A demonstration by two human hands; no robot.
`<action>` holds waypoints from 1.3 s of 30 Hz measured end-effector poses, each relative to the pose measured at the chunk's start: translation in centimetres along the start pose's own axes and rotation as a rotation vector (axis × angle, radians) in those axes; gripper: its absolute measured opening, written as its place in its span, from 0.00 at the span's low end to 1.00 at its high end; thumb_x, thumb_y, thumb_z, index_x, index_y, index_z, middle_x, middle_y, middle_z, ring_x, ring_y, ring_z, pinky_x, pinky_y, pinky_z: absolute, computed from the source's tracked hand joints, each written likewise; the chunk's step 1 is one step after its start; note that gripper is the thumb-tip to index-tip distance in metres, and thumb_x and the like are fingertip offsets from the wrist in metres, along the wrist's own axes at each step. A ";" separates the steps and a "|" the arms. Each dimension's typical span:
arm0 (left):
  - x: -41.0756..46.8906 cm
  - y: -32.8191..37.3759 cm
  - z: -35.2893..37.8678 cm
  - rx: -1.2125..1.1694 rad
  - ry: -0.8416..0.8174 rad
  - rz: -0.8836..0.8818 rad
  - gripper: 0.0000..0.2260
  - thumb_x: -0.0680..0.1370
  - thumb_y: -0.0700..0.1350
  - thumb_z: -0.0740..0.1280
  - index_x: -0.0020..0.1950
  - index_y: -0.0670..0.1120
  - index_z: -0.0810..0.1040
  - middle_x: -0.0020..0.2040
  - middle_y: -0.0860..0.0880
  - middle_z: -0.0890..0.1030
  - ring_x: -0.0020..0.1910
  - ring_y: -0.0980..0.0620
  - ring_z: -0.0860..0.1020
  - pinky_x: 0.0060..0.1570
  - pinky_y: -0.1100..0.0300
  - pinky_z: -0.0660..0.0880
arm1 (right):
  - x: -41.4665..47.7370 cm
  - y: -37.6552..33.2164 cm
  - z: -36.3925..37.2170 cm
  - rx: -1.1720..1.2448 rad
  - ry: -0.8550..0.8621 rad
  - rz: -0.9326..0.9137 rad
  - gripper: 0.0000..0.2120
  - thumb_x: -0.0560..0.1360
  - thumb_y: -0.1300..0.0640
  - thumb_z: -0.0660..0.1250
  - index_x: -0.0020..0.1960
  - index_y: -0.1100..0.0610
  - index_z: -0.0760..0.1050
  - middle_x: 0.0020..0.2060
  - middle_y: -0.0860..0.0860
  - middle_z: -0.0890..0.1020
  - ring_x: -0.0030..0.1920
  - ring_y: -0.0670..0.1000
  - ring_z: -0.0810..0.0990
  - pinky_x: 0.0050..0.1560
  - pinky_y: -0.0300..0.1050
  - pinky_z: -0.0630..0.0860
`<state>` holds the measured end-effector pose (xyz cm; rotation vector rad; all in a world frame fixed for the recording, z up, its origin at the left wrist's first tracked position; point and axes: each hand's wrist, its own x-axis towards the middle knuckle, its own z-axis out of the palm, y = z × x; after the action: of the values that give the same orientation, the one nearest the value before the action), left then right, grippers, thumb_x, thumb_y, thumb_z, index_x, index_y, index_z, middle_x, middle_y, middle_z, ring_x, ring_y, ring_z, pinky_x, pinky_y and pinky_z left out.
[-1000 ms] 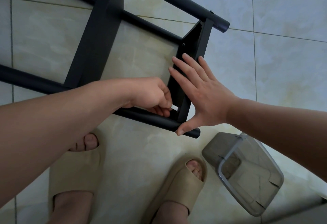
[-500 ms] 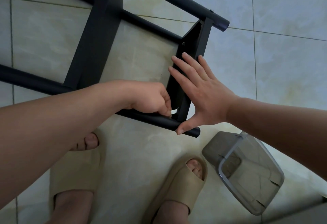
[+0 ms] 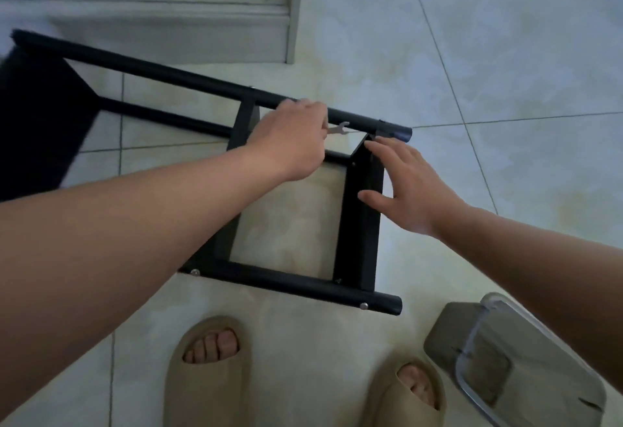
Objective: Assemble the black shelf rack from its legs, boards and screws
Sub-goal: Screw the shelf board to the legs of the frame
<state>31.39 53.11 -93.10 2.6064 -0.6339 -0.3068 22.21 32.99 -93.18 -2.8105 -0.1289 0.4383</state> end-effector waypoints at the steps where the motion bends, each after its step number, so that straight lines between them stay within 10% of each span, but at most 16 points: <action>1: 1.6 -0.1 -0.2 0.032 0.030 0.009 0.03 0.82 0.44 0.58 0.51 0.50 0.69 0.55 0.47 0.76 0.55 0.45 0.71 0.48 0.52 0.66 | 1.0 0.3 -0.2 0.009 0.001 0.043 0.41 0.77 0.44 0.70 0.82 0.50 0.52 0.82 0.51 0.54 0.81 0.54 0.51 0.78 0.58 0.56; 9: 9.0 -4.1 0.8 0.162 -0.112 -0.179 0.04 0.81 0.40 0.55 0.55 0.46 0.66 0.43 0.46 0.74 0.38 0.46 0.72 0.32 0.53 0.63 | 8.0 3.6 -1.6 -0.005 -0.196 0.190 0.55 0.67 0.33 0.76 0.82 0.44 0.47 0.77 0.50 0.61 0.77 0.55 0.56 0.73 0.59 0.63; 18: 2.4 -0.9 -3.5 0.178 -0.047 -0.050 0.02 0.83 0.42 0.54 0.52 0.48 0.65 0.36 0.47 0.74 0.33 0.47 0.73 0.29 0.54 0.60 | -0.1 -0.8 -5.0 -0.055 -0.050 0.164 0.55 0.61 0.29 0.77 0.79 0.47 0.56 0.65 0.52 0.72 0.65 0.57 0.71 0.60 0.53 0.71; 22: -3.6 2.5 -6.8 0.255 -0.172 -0.003 0.02 0.81 0.41 0.55 0.50 0.47 0.64 0.37 0.47 0.75 0.33 0.47 0.72 0.31 0.52 0.64 | -7.2 -4.2 -6.8 -0.036 -0.020 0.189 0.42 0.64 0.33 0.77 0.70 0.48 0.63 0.57 0.47 0.73 0.52 0.56 0.78 0.43 0.49 0.70; 28: -14.0 5.8 -7.9 0.197 -0.268 -0.144 0.02 0.81 0.39 0.56 0.49 0.45 0.65 0.45 0.45 0.78 0.41 0.44 0.75 0.45 0.48 0.75 | -16.6 -8.2 -5.9 -0.031 -0.066 0.168 0.32 0.75 0.48 0.74 0.72 0.51 0.62 0.59 0.51 0.77 0.55 0.58 0.79 0.43 0.50 0.71; 31: -19.1 6.6 -7.0 0.101 -0.234 -0.226 0.02 0.80 0.38 0.55 0.50 0.45 0.64 0.41 0.44 0.76 0.37 0.45 0.74 0.35 0.52 0.68 | -20.6 -9.8 -4.3 -0.054 -0.011 0.158 0.26 0.78 0.56 0.70 0.71 0.53 0.62 0.58 0.53 0.78 0.53 0.59 0.79 0.41 0.50 0.71; 39: -28.3 7.9 -3.3 0.002 -0.188 -0.301 0.03 0.83 0.40 0.55 0.51 0.46 0.66 0.42 0.44 0.78 0.38 0.44 0.77 0.34 0.53 0.68 | -28.6 -12.4 0.3 -0.133 0.049 0.214 0.34 0.79 0.58 0.67 0.79 0.53 0.52 0.57 0.53 0.78 0.52 0.60 0.78 0.37 0.50 0.68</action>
<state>4.76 61.54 -83.46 2.6933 -0.2972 -0.6508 -5.55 41.11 -81.60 -2.9762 0.1603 0.4225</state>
